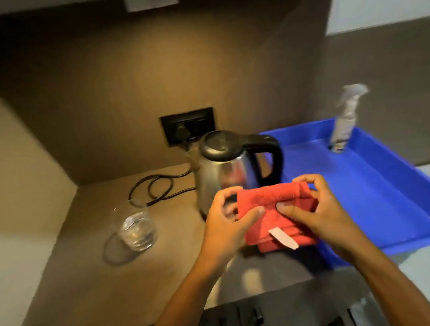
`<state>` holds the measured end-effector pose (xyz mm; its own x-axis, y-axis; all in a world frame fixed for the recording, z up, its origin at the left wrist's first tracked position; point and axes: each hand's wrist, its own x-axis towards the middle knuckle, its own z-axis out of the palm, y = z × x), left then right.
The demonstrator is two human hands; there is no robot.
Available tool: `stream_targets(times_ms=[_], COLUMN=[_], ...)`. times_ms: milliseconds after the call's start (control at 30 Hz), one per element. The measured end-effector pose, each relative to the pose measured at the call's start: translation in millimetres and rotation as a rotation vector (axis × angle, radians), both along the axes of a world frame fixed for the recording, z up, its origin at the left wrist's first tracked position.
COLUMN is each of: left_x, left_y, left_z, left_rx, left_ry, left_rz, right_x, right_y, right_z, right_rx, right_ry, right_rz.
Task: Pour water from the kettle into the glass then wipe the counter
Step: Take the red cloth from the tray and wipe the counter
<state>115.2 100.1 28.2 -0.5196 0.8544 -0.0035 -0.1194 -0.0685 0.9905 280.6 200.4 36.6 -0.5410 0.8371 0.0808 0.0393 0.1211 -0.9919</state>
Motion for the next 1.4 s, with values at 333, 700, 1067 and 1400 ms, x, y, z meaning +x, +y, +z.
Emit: stream_targets(times_ms=[333,700,1067,1400], left_x=[-67,-121,-157,-191], left_y=[-108,-131,-99,-136], left_z=[-38,-45,-61,-22], left_rx=[-0.309,-0.408,-0.458,-0.316], left_ry=[0.41,0.802,0.559,0.555], left_rz=[0.498,0.73,0.638,0.728], right_x=[-119,-147,-183,-247], right_y=[-85,-117,-123,-98], right_z=[-43,-53,-94,-99], right_rx=[0.49,0.931,0.84,0.783], right_ry=[-0.271,-0.638,-0.857,-0.822], right_rz=[0.238,0.328,0.355,0.258])
